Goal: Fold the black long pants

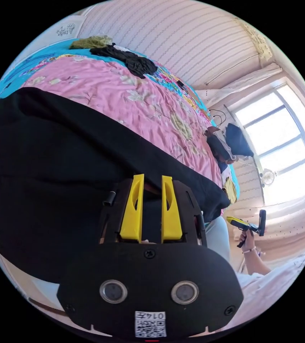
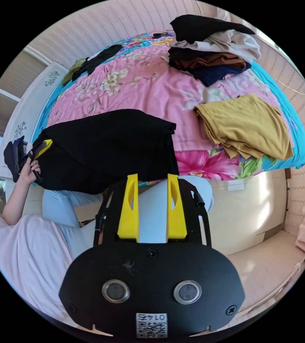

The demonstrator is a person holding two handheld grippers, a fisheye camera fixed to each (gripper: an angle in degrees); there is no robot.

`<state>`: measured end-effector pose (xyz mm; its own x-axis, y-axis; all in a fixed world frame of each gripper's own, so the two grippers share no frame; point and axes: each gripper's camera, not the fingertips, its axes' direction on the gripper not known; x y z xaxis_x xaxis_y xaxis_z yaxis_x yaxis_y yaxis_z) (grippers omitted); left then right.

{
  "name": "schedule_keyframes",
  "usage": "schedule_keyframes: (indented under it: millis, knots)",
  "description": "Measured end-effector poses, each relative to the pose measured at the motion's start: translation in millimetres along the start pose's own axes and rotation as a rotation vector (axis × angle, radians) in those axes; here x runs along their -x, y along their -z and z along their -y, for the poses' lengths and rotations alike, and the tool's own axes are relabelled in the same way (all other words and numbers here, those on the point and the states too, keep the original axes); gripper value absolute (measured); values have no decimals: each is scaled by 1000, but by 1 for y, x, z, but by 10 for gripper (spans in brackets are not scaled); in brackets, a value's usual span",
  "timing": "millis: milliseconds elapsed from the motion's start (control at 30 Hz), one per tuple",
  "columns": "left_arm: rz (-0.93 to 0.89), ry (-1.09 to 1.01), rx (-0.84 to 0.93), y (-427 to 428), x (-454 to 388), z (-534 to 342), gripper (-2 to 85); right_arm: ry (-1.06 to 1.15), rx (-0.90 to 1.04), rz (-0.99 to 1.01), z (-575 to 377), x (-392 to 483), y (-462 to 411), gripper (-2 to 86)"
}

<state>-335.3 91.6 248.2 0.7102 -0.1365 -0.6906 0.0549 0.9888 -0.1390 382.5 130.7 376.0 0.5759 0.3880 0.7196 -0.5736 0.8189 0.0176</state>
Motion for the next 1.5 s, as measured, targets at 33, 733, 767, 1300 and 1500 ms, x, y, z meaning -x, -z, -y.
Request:
schedule_keyframes:
  millis: [33, 733, 767, 1300, 1500]
  knots:
    - [11, 8, 8, -6, 0, 2, 83, 0, 1, 10, 2, -2, 2, 118]
    - [110, 50, 118, -125, -1, 36, -9, 180, 319, 184, 25, -43, 83, 32]
    - [99, 50, 113, -125, -1, 35, -9, 177, 294, 202, 21, -48, 99, 22]
    - [-103, -119, -97, -82, -53, 60, -10, 189, -372, 557, -4, -106, 385, 3]
    - [-78, -240, -104, -98, -93, 126, -10, 235, -421, 399, 87, -93, 427, 3]
